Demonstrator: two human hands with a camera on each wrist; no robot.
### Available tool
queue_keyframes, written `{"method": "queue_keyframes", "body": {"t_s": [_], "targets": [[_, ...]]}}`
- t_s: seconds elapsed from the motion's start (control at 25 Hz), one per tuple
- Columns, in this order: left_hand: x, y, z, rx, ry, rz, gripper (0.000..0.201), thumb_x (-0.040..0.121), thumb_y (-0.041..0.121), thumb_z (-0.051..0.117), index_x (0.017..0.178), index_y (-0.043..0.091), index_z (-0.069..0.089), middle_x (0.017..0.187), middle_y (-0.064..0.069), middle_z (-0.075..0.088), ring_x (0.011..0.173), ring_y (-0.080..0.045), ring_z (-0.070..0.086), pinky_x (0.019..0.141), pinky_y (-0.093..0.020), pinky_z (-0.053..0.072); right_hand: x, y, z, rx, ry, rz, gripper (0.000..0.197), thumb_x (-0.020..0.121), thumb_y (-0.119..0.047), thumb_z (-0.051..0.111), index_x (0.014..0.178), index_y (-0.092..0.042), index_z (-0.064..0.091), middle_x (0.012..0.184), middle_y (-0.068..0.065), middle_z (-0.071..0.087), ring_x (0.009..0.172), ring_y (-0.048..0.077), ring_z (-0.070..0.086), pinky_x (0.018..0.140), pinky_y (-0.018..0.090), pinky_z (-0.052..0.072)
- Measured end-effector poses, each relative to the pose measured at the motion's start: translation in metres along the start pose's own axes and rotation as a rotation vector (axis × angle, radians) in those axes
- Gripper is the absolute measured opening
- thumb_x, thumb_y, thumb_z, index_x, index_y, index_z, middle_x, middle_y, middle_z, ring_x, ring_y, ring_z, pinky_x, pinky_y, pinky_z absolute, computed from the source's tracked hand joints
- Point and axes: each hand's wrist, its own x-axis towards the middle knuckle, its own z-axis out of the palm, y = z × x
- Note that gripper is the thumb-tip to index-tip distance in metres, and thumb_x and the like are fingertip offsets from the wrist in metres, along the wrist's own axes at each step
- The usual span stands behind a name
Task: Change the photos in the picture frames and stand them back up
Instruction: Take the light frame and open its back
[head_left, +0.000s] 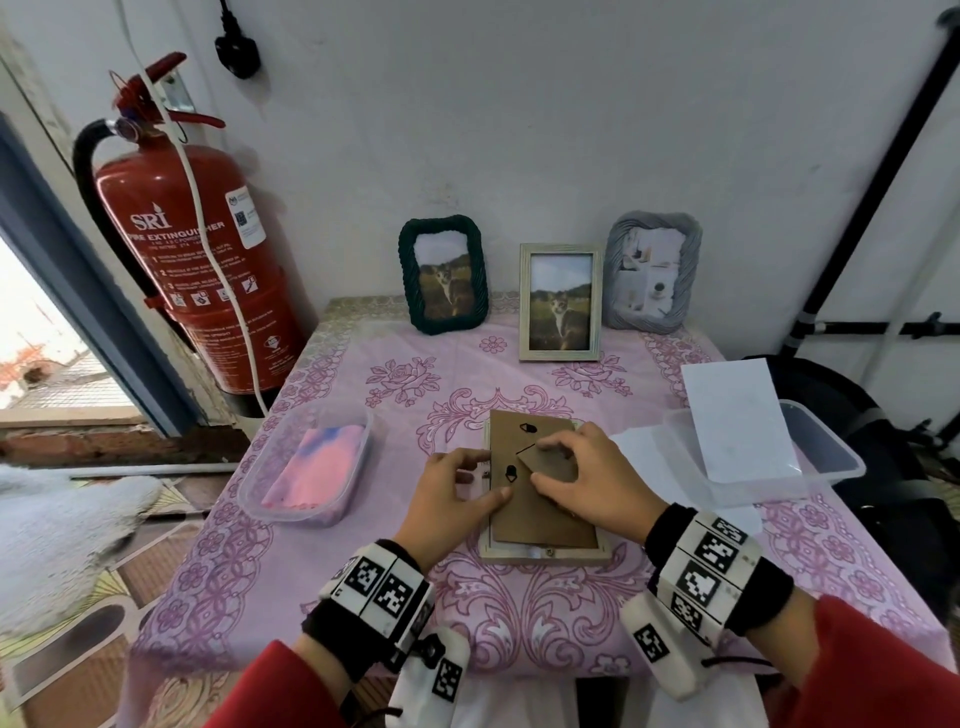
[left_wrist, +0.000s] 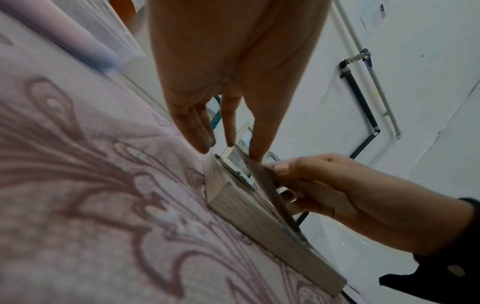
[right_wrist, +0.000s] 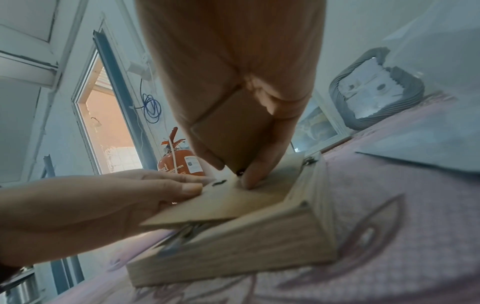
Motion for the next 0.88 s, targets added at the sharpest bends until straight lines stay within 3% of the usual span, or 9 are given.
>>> {"method": "queue_keyframes", "body": {"t_s": [0.08,0.16,0.28,0.36,0.48,0.6,0.76,0.88], "targets": [[0.001,0.002,0.000,-0.167,-0.009,-0.009,0.046,0.079,0.014,0.072,0.121,0.011,0.054,0.104,-0.004,0.057,0.093,-0.017,0.058,0.076,-0.024,0.052,-0.002,0.001,-0.003,0.049,0.018,-0.028,0.043,0.083,-0.034,0.066,0.122,-0.021,0.055,0.105,-0.003,0.040,0.094,0.006,0.045,0.074,0.004,0.034],[0.002,0.004,0.000,-0.360,-0.062,-0.060,0.043,0.083,0.006,0.067,0.124,0.008,0.052,0.092,-0.008,0.061,0.082,-0.019,0.062,0.067,-0.026,0.056,-0.004,0.002,-0.006,0.071,-0.003,-0.062,0.040,0.084,-0.036,0.066,0.120,-0.022,0.056,0.104,-0.004,0.042,0.091,0.004,0.045,0.075,0.006,0.034],[0.004,0.002,-0.008,-0.384,-0.027,-0.065,0.041,0.085,0.001,0.062,0.124,0.008,0.053,0.080,-0.005,0.060,0.071,-0.014,0.060,0.056,-0.019,0.052,-0.005,0.004,-0.007,0.091,0.018,-0.101,0.031,0.090,-0.031,0.058,0.119,-0.019,0.057,0.101,-0.006,0.044,0.090,0.003,0.048,0.078,0.006,0.036],[0.004,-0.005,-0.017,-0.386,0.032,-0.085,0.040,0.086,-0.001,0.059,0.125,0.006,0.053,0.077,-0.004,0.056,0.074,-0.016,0.057,0.058,-0.021,0.051,-0.005,0.010,-0.009,0.060,0.065,-0.059,0.030,0.091,-0.020,0.056,0.121,-0.015,0.055,0.104,-0.001,0.043,0.094,0.011,0.049,0.086,0.013,0.039],[0.003,-0.016,-0.034,-0.357,0.092,-0.100,0.040,0.088,-0.002,0.057,0.126,0.006,0.052,0.078,-0.007,0.054,0.076,-0.020,0.056,0.059,-0.026,0.050,-0.005,0.019,-0.012,-0.020,-0.014,0.093,0.050,0.085,-0.013,0.058,0.132,-0.012,0.041,0.116,0.010,0.040,0.108,0.025,0.048,0.097,0.031,0.042],[0.000,-0.025,-0.047,-0.244,0.141,-0.064,0.039,0.088,-0.001,0.057,0.125,0.007,0.053,0.079,-0.007,0.057,0.074,-0.019,0.057,0.055,-0.022,0.050,-0.005,0.023,-0.014,-0.011,-0.090,0.180,0.061,0.083,-0.012,0.060,0.137,-0.009,0.032,0.120,0.016,0.042,0.112,0.029,0.048,0.091,0.028,0.040],[-0.002,-0.030,-0.055,-0.100,0.193,-0.033,0.040,0.088,0.002,0.058,0.127,0.006,0.052,0.077,-0.004,0.058,0.079,-0.023,0.058,0.074,-0.036,0.051,-0.006,0.026,-0.016,-0.018,-0.074,0.211,0.058,0.085,-0.014,0.061,0.137,-0.006,0.037,0.119,0.017,0.053,0.110,0.029,0.051,0.089,0.031,0.041],[-0.004,-0.033,-0.057,0.044,0.178,-0.010,0.042,0.089,0.006,0.058,0.130,0.007,0.050,0.080,0.001,0.056,0.080,-0.020,0.056,0.071,-0.025,0.048,-0.008,0.027,-0.017,-0.026,-0.068,0.216,0.056,0.086,-0.014,0.060,0.137,-0.006,0.038,0.117,0.018,0.055,0.108,0.031,0.053,0.089,0.033,0.043]]}}
